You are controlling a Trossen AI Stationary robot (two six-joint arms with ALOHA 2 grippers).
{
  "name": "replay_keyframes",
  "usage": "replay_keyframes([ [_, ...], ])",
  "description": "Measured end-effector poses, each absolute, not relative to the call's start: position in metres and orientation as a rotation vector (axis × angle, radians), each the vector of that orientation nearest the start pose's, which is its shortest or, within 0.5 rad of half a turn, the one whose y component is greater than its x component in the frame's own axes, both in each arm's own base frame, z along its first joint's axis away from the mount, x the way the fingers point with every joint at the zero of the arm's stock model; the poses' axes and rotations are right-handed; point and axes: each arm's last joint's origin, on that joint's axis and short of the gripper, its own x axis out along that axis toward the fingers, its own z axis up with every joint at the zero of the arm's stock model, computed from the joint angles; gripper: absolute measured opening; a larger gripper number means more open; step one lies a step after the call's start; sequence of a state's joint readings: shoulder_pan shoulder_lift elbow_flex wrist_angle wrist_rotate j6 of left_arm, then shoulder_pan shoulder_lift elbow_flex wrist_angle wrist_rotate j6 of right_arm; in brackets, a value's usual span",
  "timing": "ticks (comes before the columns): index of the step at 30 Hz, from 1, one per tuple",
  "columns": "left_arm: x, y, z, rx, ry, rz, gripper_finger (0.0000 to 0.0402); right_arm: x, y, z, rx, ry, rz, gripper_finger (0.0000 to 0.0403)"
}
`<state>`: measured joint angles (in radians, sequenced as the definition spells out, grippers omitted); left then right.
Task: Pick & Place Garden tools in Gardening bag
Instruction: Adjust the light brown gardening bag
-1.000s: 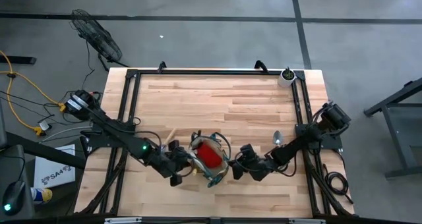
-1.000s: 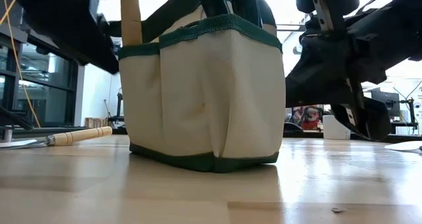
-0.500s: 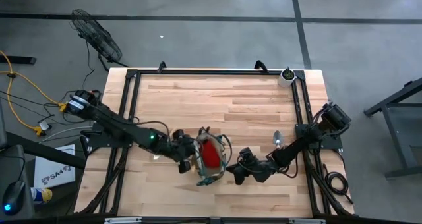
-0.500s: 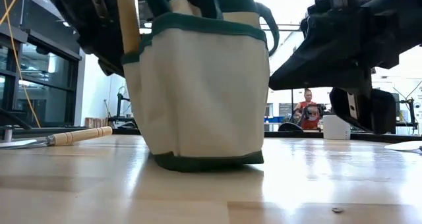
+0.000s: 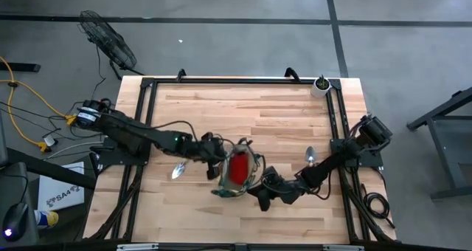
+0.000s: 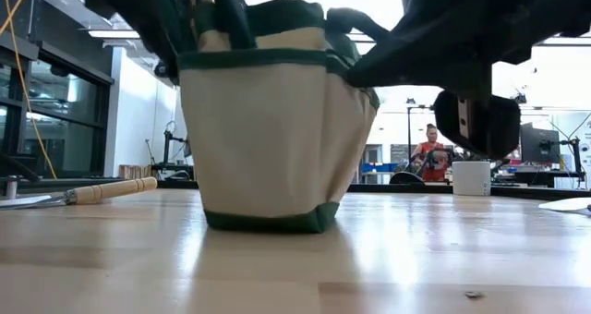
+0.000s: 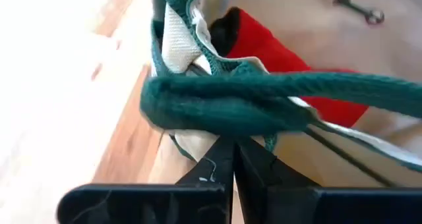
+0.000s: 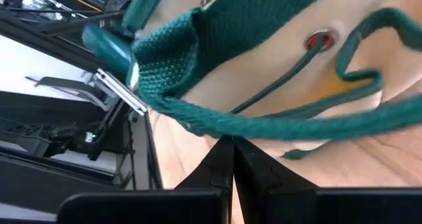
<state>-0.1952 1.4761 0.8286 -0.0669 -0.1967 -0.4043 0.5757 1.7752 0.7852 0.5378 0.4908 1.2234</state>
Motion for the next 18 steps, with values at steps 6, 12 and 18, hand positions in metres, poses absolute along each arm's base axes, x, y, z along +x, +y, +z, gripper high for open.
replay_keyframes([
  [6, 0.300, -0.031, 0.206, -0.247, 0.654, 0.167, 0.0000, 0.301, 0.165, 0.150, 0.953, 0.377, -0.190, 0.0002],
  [12, 0.306, -0.008, 0.209, -0.257, 0.601, 0.185, 0.0000, 0.310, 0.150, 0.150, 0.949, 0.389, -0.191, 0.0002],
  [18, 0.316, 0.012, 0.206, -0.295, 0.542, 0.198, 0.0000, 0.318, 0.134, 0.152, 0.941, 0.372, -0.198, 0.0002],
])
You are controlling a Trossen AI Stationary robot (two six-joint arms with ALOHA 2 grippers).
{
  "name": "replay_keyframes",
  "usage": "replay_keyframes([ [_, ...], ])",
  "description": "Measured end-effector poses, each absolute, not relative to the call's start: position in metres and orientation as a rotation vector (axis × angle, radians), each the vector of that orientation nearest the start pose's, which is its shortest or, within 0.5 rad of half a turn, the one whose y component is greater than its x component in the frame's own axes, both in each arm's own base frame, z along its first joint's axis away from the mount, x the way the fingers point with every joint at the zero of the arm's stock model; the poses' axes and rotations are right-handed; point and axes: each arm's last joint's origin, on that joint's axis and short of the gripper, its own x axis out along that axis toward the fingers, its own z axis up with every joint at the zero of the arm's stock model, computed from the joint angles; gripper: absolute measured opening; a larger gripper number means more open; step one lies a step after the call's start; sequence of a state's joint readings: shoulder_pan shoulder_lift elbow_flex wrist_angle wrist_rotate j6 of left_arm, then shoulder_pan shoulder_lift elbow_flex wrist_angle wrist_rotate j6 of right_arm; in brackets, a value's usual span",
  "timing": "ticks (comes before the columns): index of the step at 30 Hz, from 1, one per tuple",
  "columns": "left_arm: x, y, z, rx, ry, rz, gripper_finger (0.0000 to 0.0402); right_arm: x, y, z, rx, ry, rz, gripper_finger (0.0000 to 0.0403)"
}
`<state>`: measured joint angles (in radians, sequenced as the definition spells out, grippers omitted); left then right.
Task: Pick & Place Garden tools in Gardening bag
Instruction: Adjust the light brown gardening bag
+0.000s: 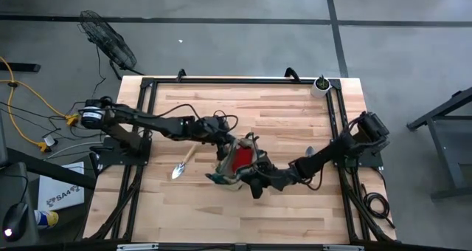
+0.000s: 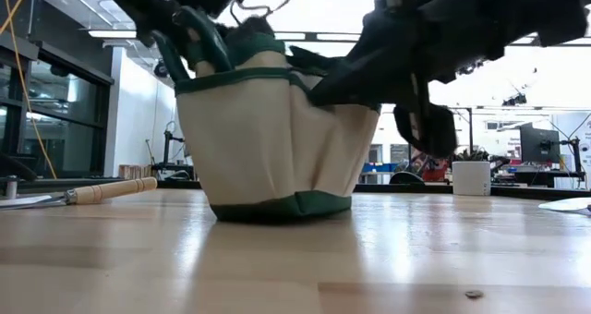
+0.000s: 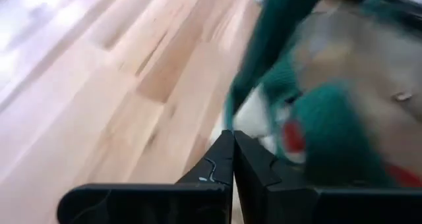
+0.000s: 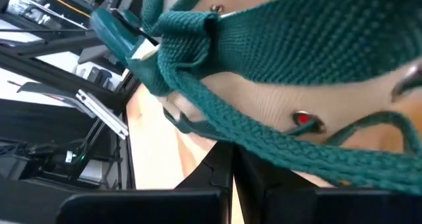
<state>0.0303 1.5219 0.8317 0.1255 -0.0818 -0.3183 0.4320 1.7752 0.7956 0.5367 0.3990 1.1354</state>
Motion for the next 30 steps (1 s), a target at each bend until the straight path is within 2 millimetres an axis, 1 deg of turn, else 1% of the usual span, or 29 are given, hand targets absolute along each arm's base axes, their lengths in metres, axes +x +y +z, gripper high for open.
replay_keyframes([
  [2, 0.314, 0.017, 0.202, -0.304, 0.568, 0.203, 0.0000, 0.321, 0.130, 0.153, 0.946, 0.369, -0.179, 0.0002],
  [4, 0.316, 0.019, 0.203, -0.308, 0.553, 0.205, 0.0000, 0.322, 0.129, 0.153, 0.951, 0.375, -0.163, 0.0002],
  [7, 0.313, 0.021, 0.204, -0.313, 0.559, 0.209, 0.0000, 0.322, 0.131, 0.154, 0.957, 0.385, -0.138, 0.0002],
  [18, 0.297, 0.021, 0.236, -0.304, 0.470, 0.241, 0.0000, 0.311, 0.154, 0.155, 0.971, 0.432, -0.060, 0.0002],
  [20, 0.293, 0.021, 0.240, -0.303, 0.468, 0.244, 0.0000, 0.308, 0.157, 0.160, 0.961, 0.426, -0.040, 0.0002],
  [25, 0.282, 0.018, 0.259, -0.343, 0.411, 0.229, 0.0000, 0.298, 0.161, 0.182, 0.897, 0.395, -0.003, 0.0002],
  [30, 0.270, 0.002, 0.275, -0.340, 0.367, 0.191, 0.0000, 0.281, 0.158, 0.200, 0.824, 0.414, -0.085, 0.0002],
])
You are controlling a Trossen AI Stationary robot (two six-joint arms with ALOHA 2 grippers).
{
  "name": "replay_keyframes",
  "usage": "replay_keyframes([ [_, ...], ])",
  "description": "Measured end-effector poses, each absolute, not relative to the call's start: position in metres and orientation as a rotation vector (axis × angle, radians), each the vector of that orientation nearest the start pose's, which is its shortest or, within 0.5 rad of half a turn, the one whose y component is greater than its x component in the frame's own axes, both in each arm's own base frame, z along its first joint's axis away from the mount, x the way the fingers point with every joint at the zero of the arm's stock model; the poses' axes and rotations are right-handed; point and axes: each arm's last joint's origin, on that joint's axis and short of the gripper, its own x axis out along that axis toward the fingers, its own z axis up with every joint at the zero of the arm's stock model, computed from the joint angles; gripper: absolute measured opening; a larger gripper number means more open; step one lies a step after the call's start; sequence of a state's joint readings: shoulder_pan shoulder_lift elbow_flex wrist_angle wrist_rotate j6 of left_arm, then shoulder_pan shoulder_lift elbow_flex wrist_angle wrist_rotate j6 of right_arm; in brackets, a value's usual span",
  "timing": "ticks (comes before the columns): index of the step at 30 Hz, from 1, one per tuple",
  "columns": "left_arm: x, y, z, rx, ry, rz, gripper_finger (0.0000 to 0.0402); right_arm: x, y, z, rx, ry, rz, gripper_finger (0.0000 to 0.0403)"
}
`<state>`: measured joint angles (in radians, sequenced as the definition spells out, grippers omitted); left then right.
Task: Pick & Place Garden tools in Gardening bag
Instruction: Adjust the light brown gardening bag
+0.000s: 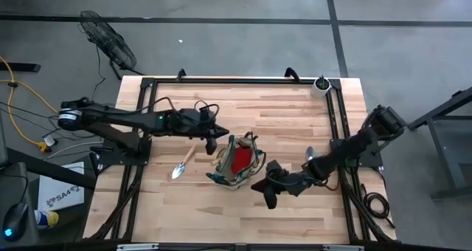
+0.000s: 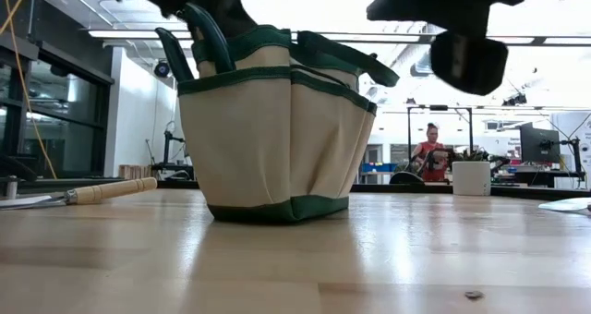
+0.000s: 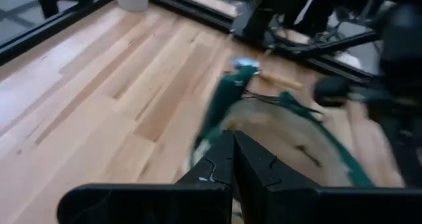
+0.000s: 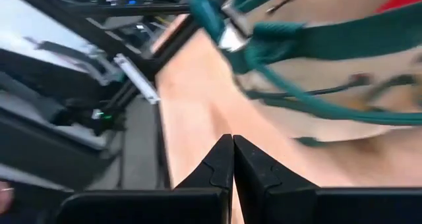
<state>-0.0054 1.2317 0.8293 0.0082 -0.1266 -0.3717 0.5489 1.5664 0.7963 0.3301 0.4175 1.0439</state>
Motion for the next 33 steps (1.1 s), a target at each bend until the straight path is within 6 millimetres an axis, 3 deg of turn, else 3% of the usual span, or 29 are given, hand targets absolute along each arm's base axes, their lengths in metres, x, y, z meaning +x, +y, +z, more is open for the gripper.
replay_keyframes([
  [7, 0.255, -0.041, 0.288, -0.330, 0.335, 0.098, 0.0000, 0.254, 0.142, 0.217, 0.779, 0.450, -0.274, 0.0002],
  [14, 0.243, -0.096, 0.283, -0.365, 0.347, 0.057, 0.0000, 0.235, 0.119, 0.223, 0.740, 0.474, -0.470, 0.0002],
  [26, 0.232, -0.171, 0.254, -0.459, 0.365, 0.009, 0.0000, 0.238, 0.064, 0.208, 0.708, 0.619, -0.739, 0.0002],
  [33, 0.237, -0.201, 0.227, -0.487, 0.373, -0.006, 0.0000, 0.244, 0.030, 0.204, 0.704, 0.684, -0.787, 0.0002],
])
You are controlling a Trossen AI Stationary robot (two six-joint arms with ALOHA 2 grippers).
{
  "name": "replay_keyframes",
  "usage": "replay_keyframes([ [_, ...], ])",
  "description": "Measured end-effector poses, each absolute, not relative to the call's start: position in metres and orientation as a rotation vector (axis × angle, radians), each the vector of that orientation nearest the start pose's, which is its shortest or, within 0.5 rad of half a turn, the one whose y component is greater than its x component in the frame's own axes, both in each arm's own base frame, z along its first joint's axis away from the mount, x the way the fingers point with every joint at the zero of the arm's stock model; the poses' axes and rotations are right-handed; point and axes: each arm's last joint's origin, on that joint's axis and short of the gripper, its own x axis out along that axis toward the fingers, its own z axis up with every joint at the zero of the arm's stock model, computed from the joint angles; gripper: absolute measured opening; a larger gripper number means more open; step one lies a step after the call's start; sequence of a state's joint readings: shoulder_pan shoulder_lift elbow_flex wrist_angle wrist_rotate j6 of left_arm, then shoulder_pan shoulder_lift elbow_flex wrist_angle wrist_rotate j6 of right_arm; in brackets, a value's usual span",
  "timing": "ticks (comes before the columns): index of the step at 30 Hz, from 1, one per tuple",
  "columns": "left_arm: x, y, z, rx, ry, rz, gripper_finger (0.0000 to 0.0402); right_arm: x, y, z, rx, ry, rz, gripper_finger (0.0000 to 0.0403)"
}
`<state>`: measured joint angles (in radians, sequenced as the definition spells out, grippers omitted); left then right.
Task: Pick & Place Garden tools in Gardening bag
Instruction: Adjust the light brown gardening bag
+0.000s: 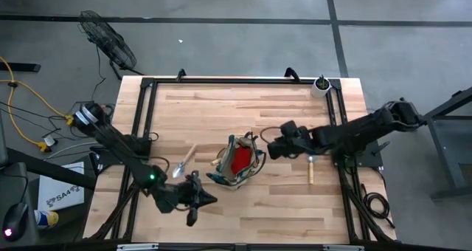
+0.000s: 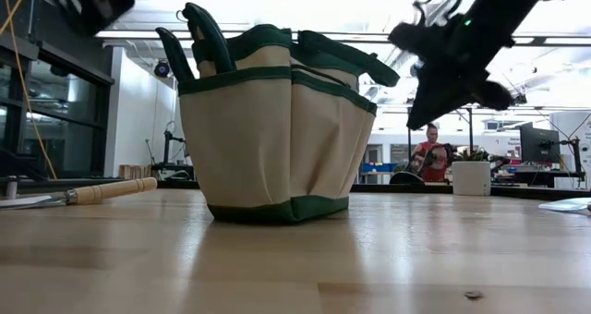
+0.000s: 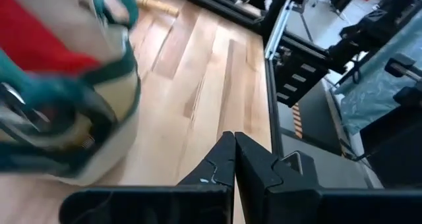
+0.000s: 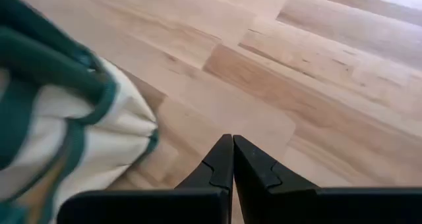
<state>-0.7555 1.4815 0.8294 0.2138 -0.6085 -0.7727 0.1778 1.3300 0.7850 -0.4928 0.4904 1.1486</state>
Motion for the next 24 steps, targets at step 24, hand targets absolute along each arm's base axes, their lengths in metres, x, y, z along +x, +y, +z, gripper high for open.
replay_keyframes([
  [24, 0.311, -0.235, 0.161, -0.507, 0.363, 0.103, 0.0000, 0.268, -0.077, 0.207, 0.928, 0.574, -0.383, 0.0002],
])
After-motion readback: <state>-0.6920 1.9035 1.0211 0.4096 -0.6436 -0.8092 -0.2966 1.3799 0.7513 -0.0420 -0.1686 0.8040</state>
